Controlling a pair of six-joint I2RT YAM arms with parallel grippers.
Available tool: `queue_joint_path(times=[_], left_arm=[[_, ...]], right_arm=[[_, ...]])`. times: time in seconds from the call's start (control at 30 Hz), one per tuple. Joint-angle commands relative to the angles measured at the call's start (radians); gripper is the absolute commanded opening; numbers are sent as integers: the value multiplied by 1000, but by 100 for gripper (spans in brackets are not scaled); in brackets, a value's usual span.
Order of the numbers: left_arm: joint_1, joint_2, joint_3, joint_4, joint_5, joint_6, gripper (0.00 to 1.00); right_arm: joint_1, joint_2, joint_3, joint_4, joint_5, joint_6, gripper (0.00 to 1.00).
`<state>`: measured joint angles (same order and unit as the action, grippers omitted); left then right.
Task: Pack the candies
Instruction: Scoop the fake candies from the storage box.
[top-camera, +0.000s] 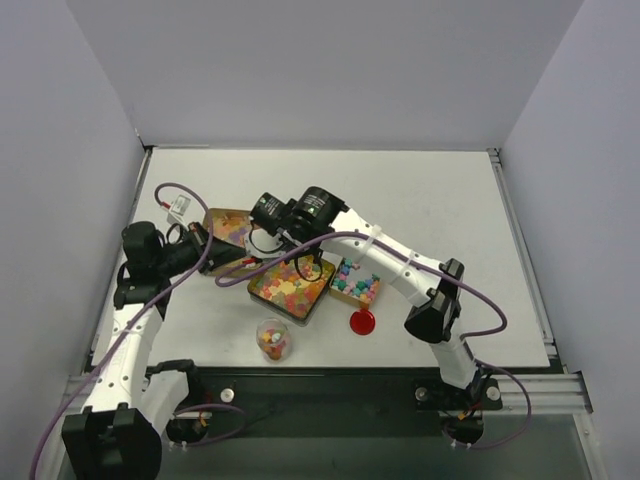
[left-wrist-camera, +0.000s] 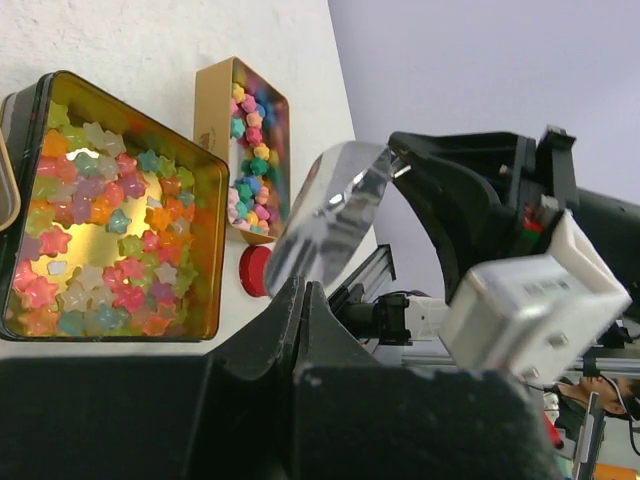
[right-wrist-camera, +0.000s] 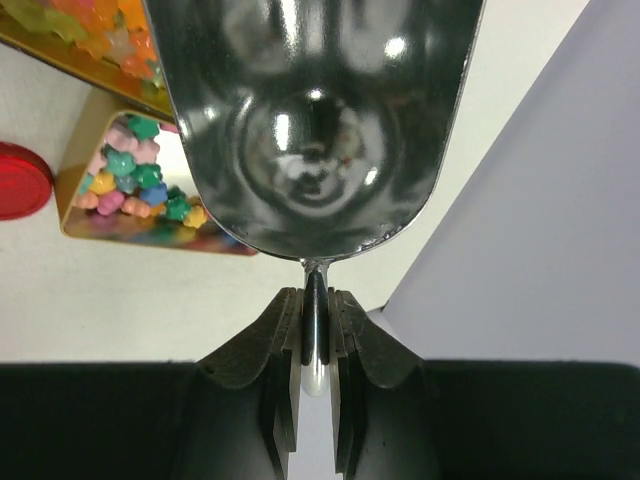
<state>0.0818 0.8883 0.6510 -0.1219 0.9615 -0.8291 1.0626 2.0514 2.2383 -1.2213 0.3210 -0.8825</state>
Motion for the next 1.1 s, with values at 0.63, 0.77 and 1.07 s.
queue_joint_path(times=[0.63, 0.77, 1.07], left_arm=[[12, 107, 31, 208, 0, -70, 0], [33, 106, 134, 248, 25, -85, 2], [36, 61, 58, 258, -4, -71, 3]], right_arm=[[11, -169, -74, 74, -163, 157, 0], [-125, -275, -259, 19, -184, 133, 0], [-381, -413, -546, -40, -42, -145, 0]])
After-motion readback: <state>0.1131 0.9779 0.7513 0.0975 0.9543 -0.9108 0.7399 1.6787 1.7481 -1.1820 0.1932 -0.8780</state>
